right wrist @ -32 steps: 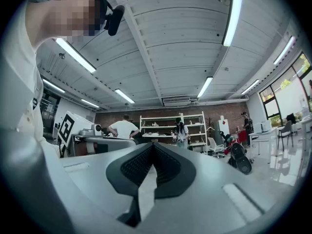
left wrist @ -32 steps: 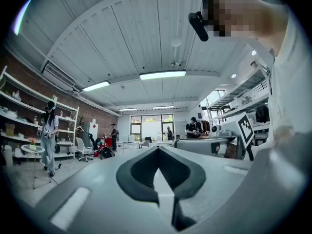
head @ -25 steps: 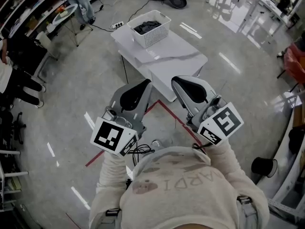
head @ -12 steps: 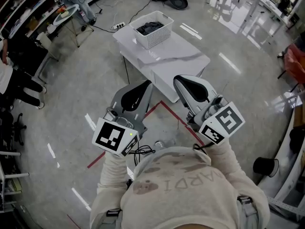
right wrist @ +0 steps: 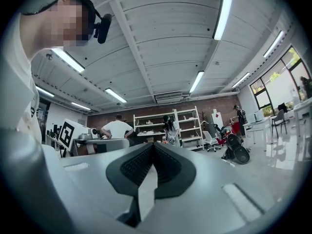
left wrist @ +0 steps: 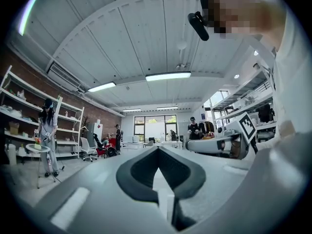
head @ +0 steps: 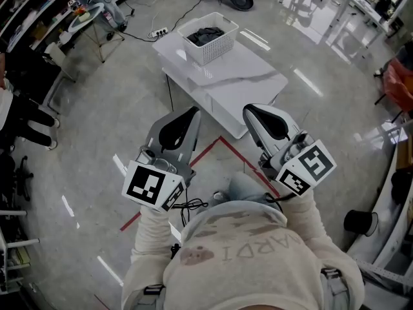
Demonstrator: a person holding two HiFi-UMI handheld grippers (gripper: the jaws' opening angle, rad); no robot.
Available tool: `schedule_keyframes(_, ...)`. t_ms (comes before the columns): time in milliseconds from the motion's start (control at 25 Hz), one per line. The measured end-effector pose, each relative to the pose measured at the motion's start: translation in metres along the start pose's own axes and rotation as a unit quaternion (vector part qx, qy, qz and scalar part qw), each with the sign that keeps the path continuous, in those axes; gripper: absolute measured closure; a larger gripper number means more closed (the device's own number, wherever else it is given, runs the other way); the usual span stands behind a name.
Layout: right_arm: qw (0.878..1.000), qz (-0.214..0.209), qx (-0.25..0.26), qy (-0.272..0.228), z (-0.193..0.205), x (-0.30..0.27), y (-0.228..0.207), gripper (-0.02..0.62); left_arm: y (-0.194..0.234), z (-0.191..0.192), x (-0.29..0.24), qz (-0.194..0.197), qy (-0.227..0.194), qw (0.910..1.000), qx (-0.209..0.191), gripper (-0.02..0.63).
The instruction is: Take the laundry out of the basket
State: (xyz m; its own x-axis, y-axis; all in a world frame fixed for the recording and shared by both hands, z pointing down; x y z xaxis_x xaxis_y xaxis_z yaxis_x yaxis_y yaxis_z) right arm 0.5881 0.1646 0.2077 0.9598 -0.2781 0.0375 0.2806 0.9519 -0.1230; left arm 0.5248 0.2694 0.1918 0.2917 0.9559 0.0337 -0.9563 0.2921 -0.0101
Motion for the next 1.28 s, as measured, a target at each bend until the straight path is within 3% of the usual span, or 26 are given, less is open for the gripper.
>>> schedule_keyframes(360,1.000,-0.006,-0.001,-0.004,0.002,-0.060,-0.053,0.567,0.059,0.013,-0.043,-0.016,0.004,0.9999,-0.002,0.606)
schedule_keyframes(960,0.998,-0.053,0.015,-0.010,-0.026,-0.212,-0.198,0.566,0.203,-0.008,-0.186,-0.054,-0.017,0.9982,-0.016,0.606)
schedule_keyframes(1280,0.997,-0.077,-0.003,0.001,-0.016,-0.276,-0.230,0.566,0.265,-0.005,-0.216,-0.082,-0.008,0.9965,-0.014,0.606)
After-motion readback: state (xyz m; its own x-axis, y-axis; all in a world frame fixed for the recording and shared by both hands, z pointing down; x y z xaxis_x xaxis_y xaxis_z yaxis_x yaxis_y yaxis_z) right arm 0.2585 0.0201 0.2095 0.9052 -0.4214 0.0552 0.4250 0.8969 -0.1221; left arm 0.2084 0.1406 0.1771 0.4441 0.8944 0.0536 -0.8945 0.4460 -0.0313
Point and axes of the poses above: the fingertips, and each gripper's own axes: x backward along the fingers, y to its left, z out of its underside, the point moved 2 cm from there along x, backward along the fingers
